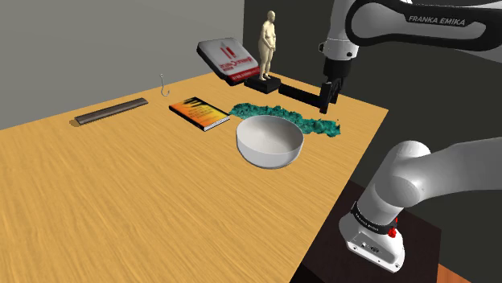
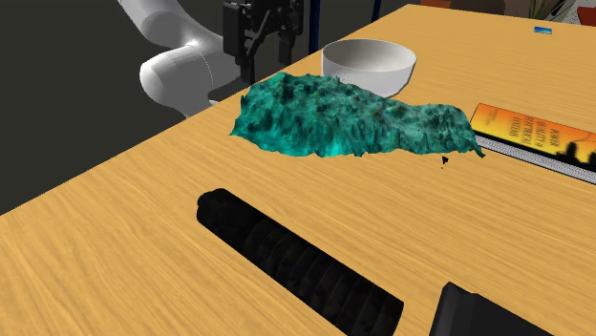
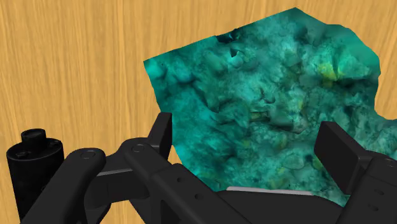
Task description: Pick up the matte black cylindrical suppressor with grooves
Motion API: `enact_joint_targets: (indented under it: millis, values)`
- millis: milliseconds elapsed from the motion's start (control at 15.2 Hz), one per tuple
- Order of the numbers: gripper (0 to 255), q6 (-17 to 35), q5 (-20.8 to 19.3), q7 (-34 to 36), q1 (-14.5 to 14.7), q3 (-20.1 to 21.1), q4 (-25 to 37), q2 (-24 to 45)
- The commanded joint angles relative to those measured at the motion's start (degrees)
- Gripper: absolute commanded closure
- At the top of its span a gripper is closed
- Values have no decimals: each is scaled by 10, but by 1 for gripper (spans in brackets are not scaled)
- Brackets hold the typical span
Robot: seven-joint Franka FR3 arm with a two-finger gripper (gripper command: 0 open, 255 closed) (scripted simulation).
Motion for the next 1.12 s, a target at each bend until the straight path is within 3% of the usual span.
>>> enact_joint_targets:
  millis: [0, 528, 1056]
  values:
    - [0, 0, 0, 0, 0, 0, 0, 0]
    - [0, 105, -37, -61, -20, -71, 52, 131]
    - [0, 184, -33, -128, -28, -137, 148, 281]
